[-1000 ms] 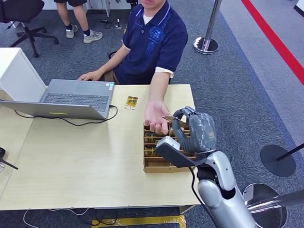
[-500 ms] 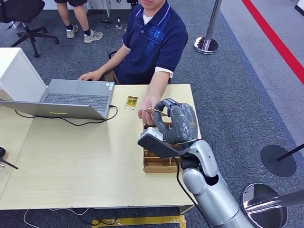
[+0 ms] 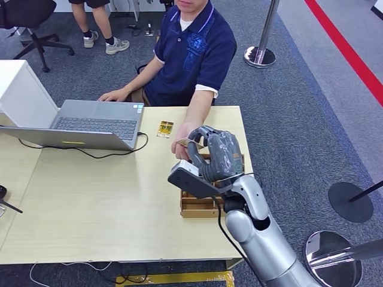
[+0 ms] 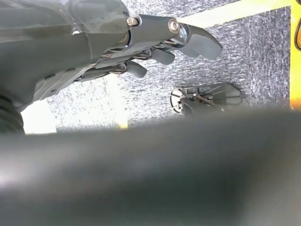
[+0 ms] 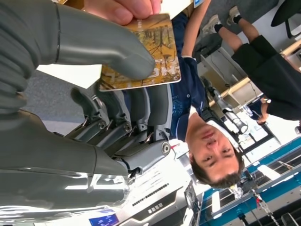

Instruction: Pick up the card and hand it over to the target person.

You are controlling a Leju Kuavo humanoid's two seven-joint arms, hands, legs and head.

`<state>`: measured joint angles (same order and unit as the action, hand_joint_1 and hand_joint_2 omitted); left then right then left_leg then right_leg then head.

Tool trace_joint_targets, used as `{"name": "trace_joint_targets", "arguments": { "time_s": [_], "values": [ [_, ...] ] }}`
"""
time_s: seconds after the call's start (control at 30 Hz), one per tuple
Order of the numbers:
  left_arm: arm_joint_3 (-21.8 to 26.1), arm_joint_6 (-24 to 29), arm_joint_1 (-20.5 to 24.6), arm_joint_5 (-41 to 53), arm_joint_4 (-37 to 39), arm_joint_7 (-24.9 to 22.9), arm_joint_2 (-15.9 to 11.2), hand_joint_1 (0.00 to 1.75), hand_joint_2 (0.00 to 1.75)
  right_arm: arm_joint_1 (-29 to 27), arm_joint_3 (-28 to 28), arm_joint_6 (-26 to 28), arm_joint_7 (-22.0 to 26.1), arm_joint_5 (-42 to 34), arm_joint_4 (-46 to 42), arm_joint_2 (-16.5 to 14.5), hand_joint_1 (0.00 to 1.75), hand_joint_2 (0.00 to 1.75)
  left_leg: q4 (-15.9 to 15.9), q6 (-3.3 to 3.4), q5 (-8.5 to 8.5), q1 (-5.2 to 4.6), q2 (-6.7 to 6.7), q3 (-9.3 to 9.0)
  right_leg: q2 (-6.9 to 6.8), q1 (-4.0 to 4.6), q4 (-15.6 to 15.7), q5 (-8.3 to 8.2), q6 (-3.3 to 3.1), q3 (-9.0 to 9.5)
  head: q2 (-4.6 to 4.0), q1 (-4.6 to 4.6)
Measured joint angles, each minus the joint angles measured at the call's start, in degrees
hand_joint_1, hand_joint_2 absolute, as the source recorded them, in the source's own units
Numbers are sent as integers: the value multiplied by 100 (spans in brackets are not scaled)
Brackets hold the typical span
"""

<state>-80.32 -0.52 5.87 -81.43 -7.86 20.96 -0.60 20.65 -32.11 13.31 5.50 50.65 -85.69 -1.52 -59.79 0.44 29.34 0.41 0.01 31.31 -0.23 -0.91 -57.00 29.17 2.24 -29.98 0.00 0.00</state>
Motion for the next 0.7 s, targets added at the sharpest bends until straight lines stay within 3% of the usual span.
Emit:
{"name": "trace_joint_targets", "arguments": {
  "time_s": [0.03,0.4,0.7],
  "values": [
    [-1,2,0,1,1,2,1,0,0,1,0,1,0,-2,4,-2,0,175,0,0,0,0,0,0,0,0,0,0,0,0,0,0],
    [15,100,-7,-30,10,-24,21,0,0,30,51,78,19,-86,90,-9,0,175,0,-1,-2,0,-2,1,-2,0,-2,0,-1,-1,0,0],
    [37,139,-21,-76,9,-41,29,0,0,-88,411,474,14,-97,-261,130,0,175,-2,-2,-3,0,-10,3,-10,0,-2,2,0,-1,0,0]
  ]
}}
